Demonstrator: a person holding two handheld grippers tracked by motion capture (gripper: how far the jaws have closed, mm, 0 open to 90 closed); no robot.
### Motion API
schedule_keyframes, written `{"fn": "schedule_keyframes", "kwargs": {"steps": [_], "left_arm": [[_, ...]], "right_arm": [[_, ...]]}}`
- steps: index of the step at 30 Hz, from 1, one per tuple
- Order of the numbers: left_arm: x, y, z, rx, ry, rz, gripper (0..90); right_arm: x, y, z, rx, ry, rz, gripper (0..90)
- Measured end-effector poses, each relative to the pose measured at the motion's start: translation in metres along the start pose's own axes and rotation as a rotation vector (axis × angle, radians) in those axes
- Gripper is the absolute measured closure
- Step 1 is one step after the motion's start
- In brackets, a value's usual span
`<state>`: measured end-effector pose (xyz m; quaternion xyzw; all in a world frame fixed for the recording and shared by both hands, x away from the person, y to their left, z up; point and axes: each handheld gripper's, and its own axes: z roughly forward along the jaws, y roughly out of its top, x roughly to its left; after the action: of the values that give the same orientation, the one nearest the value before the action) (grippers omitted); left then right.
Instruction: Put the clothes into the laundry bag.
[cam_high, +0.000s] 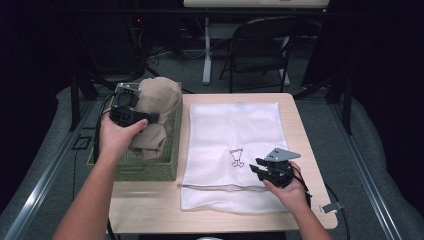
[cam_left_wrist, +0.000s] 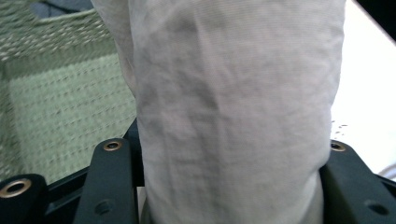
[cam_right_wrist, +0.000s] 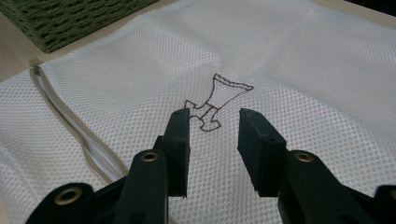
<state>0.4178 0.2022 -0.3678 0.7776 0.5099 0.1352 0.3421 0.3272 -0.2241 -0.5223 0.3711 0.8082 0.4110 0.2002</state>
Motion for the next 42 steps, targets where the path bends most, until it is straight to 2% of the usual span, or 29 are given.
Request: {"fn": "schedule_keyframes", "kwargs": {"steps": [1, 2, 4, 5, 7, 9, 16, 23, 26, 30, 34, 42], "left_arm": [[0.000, 0.000, 0.000, 0.000, 0.000, 0.000, 46.4], [-0.005, 0.001, -0.001, -0.012, -0.023, 0.010, 46.4], [-0.008, 0.001, -0.002, -0.016, -0.035, 0.013, 46.4], [-0.014, 0.002, -0.002, -0.024, -0.056, 0.026, 46.4], [-0.018, 0.003, -0.003, -0.025, -0.065, 0.034, 46.4], [-0.027, 0.004, -0.003, -0.037, -0.093, 0.051, 46.4], [-0.045, 0.001, -0.001, -0.063, -0.160, 0.070, 46.4], [-0.055, -0.001, 0.003, -0.059, -0.167, 0.084, 46.4], [-0.059, 0.000, 0.004, -0.053, -0.165, 0.097, 46.4], [-0.062, -0.001, 0.005, -0.053, -0.165, 0.101, 46.4], [-0.065, -0.002, 0.007, -0.048, -0.180, 0.105, 46.5], [-0.071, -0.004, 0.009, -0.049, -0.197, 0.111, 46.4]], "right_arm": [[0.000, 0.000, 0.000, 0.009, 0.004, -0.002, 63.7], [0.001, -0.001, 0.000, 0.013, -0.002, -0.007, 63.7], [0.002, -0.001, 0.000, 0.017, 0.003, -0.011, 63.7], [0.002, -0.001, 0.000, 0.024, 0.004, -0.018, 63.7], [0.003, -0.001, 0.001, 0.027, 0.006, -0.018, 63.8], [0.005, -0.002, 0.004, 0.037, 0.013, -0.035, 64.9], [0.011, -0.005, 0.008, 0.062, 0.061, -0.085, 68.2], [0.013, -0.006, 0.012, 0.083, 0.103, -0.095, 69.0], [0.017, -0.007, 0.016, 0.103, 0.124, -0.113, 70.9], [0.021, -0.008, 0.018, 0.103, 0.146, -0.125, 71.0], [0.027, -0.010, 0.025, 0.113, 0.180, -0.133, 70.4], [0.038, -0.012, 0.036, 0.151, 0.195, -0.191, 70.5]]}}
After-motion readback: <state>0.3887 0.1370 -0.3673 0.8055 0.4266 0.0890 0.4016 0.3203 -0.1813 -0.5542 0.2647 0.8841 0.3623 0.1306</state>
